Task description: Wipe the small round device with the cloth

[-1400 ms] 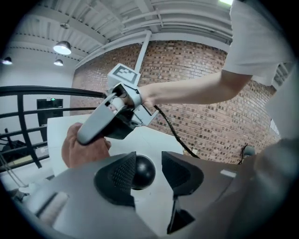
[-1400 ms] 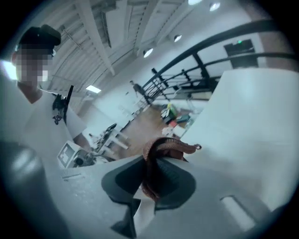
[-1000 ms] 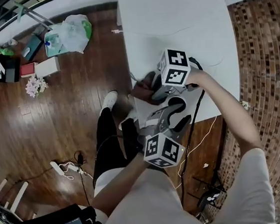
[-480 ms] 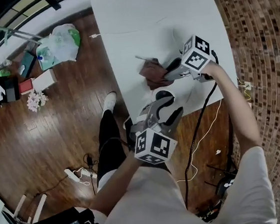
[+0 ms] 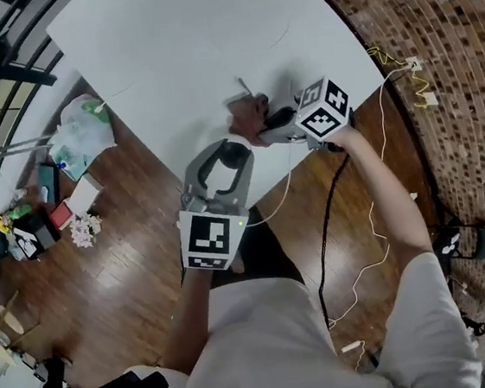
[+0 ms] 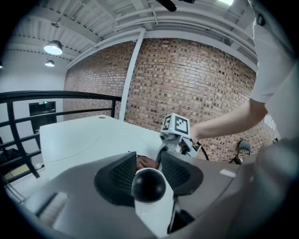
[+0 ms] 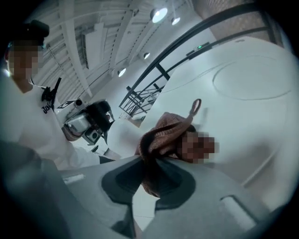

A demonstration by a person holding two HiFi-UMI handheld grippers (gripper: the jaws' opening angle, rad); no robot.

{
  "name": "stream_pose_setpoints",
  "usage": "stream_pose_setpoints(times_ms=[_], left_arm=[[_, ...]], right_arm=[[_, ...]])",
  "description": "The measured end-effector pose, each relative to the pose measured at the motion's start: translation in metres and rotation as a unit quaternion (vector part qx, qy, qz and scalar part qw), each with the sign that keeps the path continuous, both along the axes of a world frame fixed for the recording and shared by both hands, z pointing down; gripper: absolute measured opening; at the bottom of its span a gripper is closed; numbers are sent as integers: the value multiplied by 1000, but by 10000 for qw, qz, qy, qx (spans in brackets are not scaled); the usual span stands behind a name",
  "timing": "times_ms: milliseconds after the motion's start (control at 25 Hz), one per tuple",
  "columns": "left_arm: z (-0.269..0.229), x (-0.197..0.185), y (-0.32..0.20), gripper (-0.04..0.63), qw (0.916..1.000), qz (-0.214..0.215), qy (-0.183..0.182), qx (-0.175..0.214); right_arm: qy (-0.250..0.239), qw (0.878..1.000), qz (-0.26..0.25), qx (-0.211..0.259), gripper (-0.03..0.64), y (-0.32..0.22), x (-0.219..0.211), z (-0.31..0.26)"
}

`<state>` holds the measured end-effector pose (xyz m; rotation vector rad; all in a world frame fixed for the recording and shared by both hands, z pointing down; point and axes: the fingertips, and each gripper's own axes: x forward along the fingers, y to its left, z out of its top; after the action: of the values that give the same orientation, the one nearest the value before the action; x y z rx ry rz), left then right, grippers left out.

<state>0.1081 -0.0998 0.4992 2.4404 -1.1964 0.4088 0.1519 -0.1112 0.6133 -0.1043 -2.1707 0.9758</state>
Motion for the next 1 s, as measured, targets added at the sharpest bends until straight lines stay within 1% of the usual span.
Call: stream_pose_setpoints(times_ms=[80, 120, 200, 280, 360, 440, 560, 640, 680, 880, 1000], left_arm=[[-4, -8, -8, 186, 9999, -61, 15, 98], [-6, -13, -12, 180, 9999, -80, 29, 143], [-7, -21, -19, 176, 9999, -13, 30, 122], [-8, -26, -23, 178, 9999, 98, -33, 86], [-8, -31, -24, 178, 9997, 190, -102, 89], [-8, -33, -24, 177, 9995, 284, -126, 83], [-9, -37, -24, 178, 9992, 376, -124, 63], [-10, -40, -25, 177, 9990, 421, -123, 72], [-10, -41, -26, 177, 9989, 447, -127, 81], [-13, -55, -27, 177, 9985, 506, -137, 127], [-14, -66, -29, 178, 9987, 472, -121, 138]], right_arm=[[-42, 9979, 520, 375, 46, 3, 5, 0], [-34, 9948, 840, 582, 46, 5, 7, 0], [-11, 9833, 1549, 952, 46, 11, 10, 0], [42, 9672, 2241, 1194, 46, 20, 11, 0], [167, 9492, 2852, 1321, 46, 31, 12, 1], [318, 9307, 3377, 1370, 46, 42, 14, 2], [478, 9038, 4046, 1308, 46, 60, 13, 2], [571, 8924, 4295, 1262, 46, 70, 7, 0], [627, 8898, 4343, 1250, 46, 75, 3, -1], [869, 8887, 4357, 1132, 46, 99, -24, -4], [944, 8925, 4279, 1066, 46, 106, -43, -7]])
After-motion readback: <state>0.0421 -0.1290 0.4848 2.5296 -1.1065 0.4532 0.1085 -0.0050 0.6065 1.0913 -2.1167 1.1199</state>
